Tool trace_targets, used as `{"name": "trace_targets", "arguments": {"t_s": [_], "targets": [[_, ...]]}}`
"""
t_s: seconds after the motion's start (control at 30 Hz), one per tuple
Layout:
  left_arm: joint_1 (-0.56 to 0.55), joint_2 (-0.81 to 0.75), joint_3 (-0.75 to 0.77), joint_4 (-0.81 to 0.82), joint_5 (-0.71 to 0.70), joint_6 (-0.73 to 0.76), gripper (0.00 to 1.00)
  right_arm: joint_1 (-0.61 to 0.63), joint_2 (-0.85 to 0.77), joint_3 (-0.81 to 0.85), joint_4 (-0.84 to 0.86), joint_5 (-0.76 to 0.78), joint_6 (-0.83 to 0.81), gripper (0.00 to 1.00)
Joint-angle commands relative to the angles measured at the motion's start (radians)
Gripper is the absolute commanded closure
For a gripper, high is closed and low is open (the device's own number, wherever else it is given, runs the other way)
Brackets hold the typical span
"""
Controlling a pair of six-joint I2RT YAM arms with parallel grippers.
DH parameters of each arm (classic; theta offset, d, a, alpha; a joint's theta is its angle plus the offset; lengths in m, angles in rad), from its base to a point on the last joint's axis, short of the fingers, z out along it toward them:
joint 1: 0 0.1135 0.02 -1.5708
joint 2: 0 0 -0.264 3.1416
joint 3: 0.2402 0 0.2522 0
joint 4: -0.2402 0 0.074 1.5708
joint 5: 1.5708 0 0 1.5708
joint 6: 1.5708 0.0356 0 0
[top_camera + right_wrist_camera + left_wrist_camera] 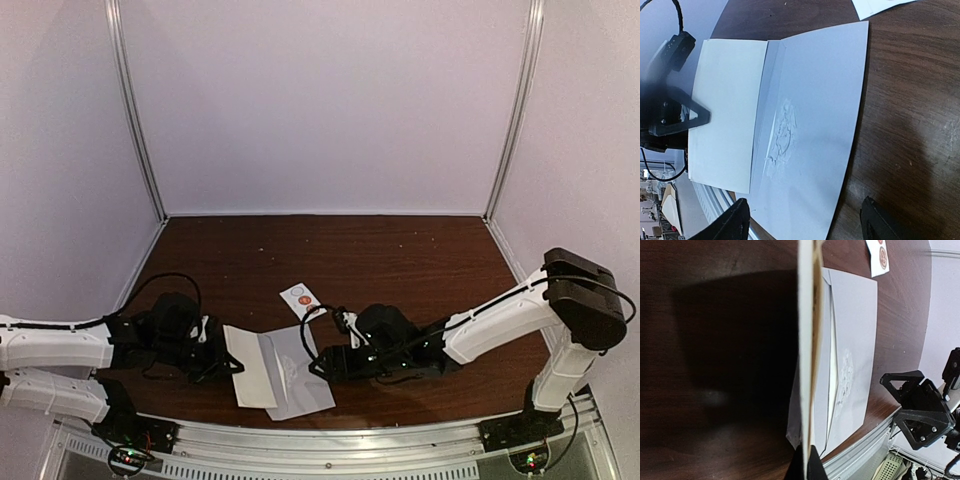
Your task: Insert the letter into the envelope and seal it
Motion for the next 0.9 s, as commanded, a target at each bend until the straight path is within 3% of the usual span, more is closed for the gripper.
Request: {"name": "trace_targets", "arguments": {"t_s": [0.0, 0.87], "targets": [[-0.004, 0.010, -0.015, 0.051, -0.013, 0.021, 1.00, 0.010, 0.030, 0.032, 0.008, -0.007, 0.013, 0.24], [-0.004, 0.070, -0.029, 0.109, 0.007, 0.037, 1.00, 0.049, 0.102, 0.084, -0.026, -0.014, 0.033, 0.27]]}}
